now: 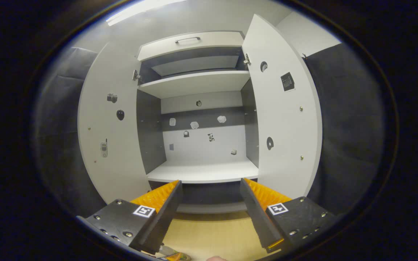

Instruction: Grasp the bottle in the cabinet with the left hand and place it on the coaster, then close the right door with the right hand and the left door with the left hand.

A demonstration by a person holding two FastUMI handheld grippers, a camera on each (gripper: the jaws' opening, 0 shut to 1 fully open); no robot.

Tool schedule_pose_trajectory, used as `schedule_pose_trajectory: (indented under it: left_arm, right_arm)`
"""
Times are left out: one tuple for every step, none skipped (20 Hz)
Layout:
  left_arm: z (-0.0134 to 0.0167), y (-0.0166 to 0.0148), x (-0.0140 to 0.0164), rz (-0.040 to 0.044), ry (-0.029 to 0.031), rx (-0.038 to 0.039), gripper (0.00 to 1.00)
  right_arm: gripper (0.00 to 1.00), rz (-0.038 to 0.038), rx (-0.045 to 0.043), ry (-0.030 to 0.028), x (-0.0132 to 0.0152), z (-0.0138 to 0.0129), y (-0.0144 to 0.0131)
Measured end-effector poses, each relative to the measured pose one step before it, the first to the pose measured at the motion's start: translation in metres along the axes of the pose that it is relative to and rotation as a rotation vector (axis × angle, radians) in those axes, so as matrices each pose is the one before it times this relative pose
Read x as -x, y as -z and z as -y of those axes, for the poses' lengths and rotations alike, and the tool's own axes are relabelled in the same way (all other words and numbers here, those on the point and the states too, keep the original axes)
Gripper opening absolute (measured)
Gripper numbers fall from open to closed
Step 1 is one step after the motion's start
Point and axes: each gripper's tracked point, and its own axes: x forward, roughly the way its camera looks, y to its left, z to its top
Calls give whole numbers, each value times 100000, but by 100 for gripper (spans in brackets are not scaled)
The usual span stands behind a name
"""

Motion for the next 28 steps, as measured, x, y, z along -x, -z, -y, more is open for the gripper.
schedule_pose_trajectory:
  left_arm:
    - [68,-10,131,-1372,445,547,84]
    - [-21,-304,248,-246,40,570,84]
    - [-6,-542,267,666,83,853,85]
    - [18,-313,101,319,342,829,85]
    - [26,-425,210,318,49,914,85]
    - [-1,-231,161,32,-177,988,85]
    - [106,-230,161,-211,188,1312,85]
    - [239,-189,247,-172,359,1345,85]
    - [164,-299,264,-270,254,1112,85]
    - [166,-342,222,155,8,589,85]
    - [145,-519,283,752,-68,-135,85]
    - [98,-371,262,426,-359,-438,86]
    - [121,-351,330,122,-470,-424,86]
    - [126,-456,386,95,-696,-117,86]
    - [177,-574,402,96,-545,279,86]
    - [292,-818,443,611,-489,113,85]
    - [122,-1152,416,887,-1035,48,85]
    - [100,-1090,446,343,-1138,-176,85]
    - [20,-1365,548,353,-1594,-313,84]
    - [-28,-1731,511,1388,-1442,-28,85]
    - [-3,-2035,490,2403,-1148,-133,85]
    - [70,-2240,172,3168,-1332,653,85]
    - [-25,-2084,132,2807,-894,87,84]
    - [-11,-2006,112,2654,-583,-1318,84]
    - [113,-1983,-106,2903,-9,-2597,84]
    - [-251,-1760,-33,2808,-1475,-3380,84]
    - [-354,-1406,-162,-212,-958,-2841,84]
    - [273,-1156,-132,-232,91,1113,84]
  right_arm:
    - [97,42,268,-127,205,142,115]
    - [93,-123,74,-181,232,130,81]
    - [97,-186,53,23,286,200,138]
    - [97,-203,214,458,261,317,27]
    - [97,-8,124,667,344,467,4]
    - [97,178,-139,446,359,314,4]
    - [97,305,-262,172,397,341,-68]
    - [97,504,-76,98,455,362,-49]
    - [97,133,89,283,411,446,23]
    - [93,-56,99,689,423,600,86]
    - [97,-408,192,621,497,646,165]
    - [97,-228,73,781,513,622,162]
    - [97,538,-536,716,474,576,-148]
    - [94,608,-1416,398,642,497,-287]
    - [94,1315,-362,-198,581,383,-458]
    - [93,1861,338,-629,481,219,-609]
    - [93,1741,700,-816,468,323,-668]
    - [93,1091,513,-270,317,419,-577]
    - [97,562,175,273,350,615,-525]
    - [97,1090,-352,695,240,644,-721]
    - [97,1463,-858,1000,293,714,-924]
    - [97,2889,-924,538,196,704,-1119]
    - [97,2365,-1999,-1620,102,210,-1110]
    - [97,2182,-2938,-1038,3,322,-1244]
    - [94,1587,-2360,-776,-15,719,-840]
    - [97,1249,-1640,621,-120,908,-912]
    - [97,1013,-694,1086,-110,1081,-841]
    - [93,798,-17,1128,-243,1073,-827]
